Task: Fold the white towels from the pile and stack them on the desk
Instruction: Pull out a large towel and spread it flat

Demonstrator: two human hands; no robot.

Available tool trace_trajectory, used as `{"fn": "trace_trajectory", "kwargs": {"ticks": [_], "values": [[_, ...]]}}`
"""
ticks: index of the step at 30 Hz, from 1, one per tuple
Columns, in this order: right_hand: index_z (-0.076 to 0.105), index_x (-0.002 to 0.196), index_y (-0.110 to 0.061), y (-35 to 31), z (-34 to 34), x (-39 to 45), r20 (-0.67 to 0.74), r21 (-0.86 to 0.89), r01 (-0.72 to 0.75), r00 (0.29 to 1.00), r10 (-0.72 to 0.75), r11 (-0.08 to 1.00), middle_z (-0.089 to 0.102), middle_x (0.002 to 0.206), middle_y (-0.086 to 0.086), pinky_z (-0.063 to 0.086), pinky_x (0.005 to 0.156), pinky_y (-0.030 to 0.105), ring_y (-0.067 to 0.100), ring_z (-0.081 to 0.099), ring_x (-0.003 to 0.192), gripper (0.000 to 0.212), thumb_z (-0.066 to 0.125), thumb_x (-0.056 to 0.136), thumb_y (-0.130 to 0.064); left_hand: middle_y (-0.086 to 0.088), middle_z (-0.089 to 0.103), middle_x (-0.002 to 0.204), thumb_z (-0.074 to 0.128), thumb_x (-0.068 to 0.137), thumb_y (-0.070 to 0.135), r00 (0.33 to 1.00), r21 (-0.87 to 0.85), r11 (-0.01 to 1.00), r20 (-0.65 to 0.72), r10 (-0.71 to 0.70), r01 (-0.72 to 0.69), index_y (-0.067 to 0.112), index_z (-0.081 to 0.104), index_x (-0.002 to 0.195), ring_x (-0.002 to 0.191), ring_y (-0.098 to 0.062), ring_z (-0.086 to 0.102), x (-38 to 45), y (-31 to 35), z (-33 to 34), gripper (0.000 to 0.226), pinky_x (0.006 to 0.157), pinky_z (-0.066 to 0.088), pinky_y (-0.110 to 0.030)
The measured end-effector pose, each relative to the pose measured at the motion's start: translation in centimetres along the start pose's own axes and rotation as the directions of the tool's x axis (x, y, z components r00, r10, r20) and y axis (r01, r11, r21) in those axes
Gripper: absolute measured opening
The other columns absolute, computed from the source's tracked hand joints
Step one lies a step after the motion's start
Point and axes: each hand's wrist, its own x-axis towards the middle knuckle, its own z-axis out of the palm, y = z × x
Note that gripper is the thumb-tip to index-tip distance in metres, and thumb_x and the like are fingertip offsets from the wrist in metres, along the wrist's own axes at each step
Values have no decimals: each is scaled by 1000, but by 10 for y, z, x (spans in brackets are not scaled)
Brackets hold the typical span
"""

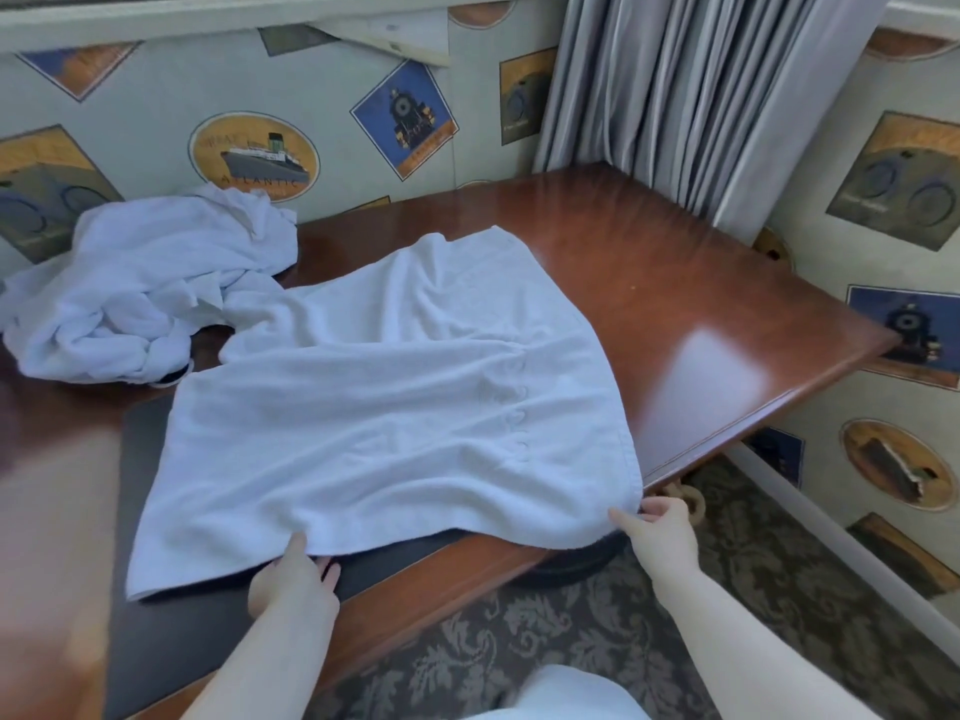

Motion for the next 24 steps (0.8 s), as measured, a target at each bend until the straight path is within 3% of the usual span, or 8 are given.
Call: {"fn": "trace_trajectory", "kwargs": {"ticks": [2, 4, 8, 11, 15, 18, 21, 24], "values": [[41, 133, -17, 3, 0, 1, 74, 48, -16, 997, 12, 999, 55, 125, 5, 50, 82, 36, 23, 58, 103, 67, 79, 80, -31, -13, 62, 127, 59, 98, 21, 997, 109, 992, -26, 74, -71, 7, 59, 93, 122, -26, 59, -8, 0, -3, 15, 100, 50, -37], [37, 141, -15, 5, 1, 4, 103, 45, -64, 993, 59, 997, 48, 137, 7, 47, 95, 43, 29, 52, 118, 71, 75, 84, -33, -6, 63, 124, 66, 94, 22, 996, 73, 993, -14, 92, -91, 5, 61, 115, 115, -21, 62, -17, 0, -2, 27, 97, 51, -33], [56, 107, -16, 5, 1, 10, 68, 91, -114, 992, 109, 989, 60, 109, 4, 48, 79, 35, 21, 56, 94, 31, 72, 86, -32, -9, 55, 136, 63, 96, 23, 991, 136, 988, 125, 48, -66, 8, 56, 128, 126, -24, 55, -22, -3, 2, 36, 108, 43, -37], [59, 85, -20, 3, -2, 11, -35, 28, -16, 999, 17, 999, 63, 90, 2, 44, 64, 28, 18, 57, 81, 20, 74, 82, -35, -15, 51, 140, 55, 100, 19, 967, 205, 979, 253, -35, -18, 8, 49, 134, 132, -28, 48, -26, -13, 10, 37, 112, 38, -41], [59, 95, -20, 0, 0, 10, 57, 106, -97, 994, 92, 990, 61, 98, 0, 54, 72, 34, 18, 58, 88, 19, 73, 85, -28, -16, 60, 120, 56, 99, 14, 935, 285, 958, 338, -105, 4, 2, 51, 131, 129, -29, 50, -29, -28, 23, 34, 105, 41, -40], [61, 107, -13, -4, -1, 5, 213, 196, -263, 952, 221, 945, 64, 102, 3, 54, 62, 31, 24, 63, 93, 22, 70, 89, -21, -19, 57, 130, 54, 101, 15, 942, 264, 965, 322, -93, 5, 1, 49, 137, 124, -28, 53, -28, -30, 25, 39, 103, 42, -39], [67, 105, -14, -14, -17, 10, 348, 334, -201, 934, 77, 921, 74, 98, 0, 52, 65, 26, 19, 69, 92, 18, 65, 93, -26, -17, 53, 135, 52, 101, 15, 952, 187, 982, 303, -45, -13, 5, 45, 140, 128, -29, 50, -22, -25, 22, 40, 109, 41, -41], [68, 103, -18, -25, -27, 16, 321, 465, -103, 945, -59, 879, 73, 104, -3, 51, 75, 28, 16, 65, 99, 17, 62, 95, -32, -14, 54, 134, 53, 101, 13, 958, 131, 991, 285, -22, -16, 7, 47, 137, 125, -28, 53, -20, -22, 20, 37, 109, 42, -43]]}}
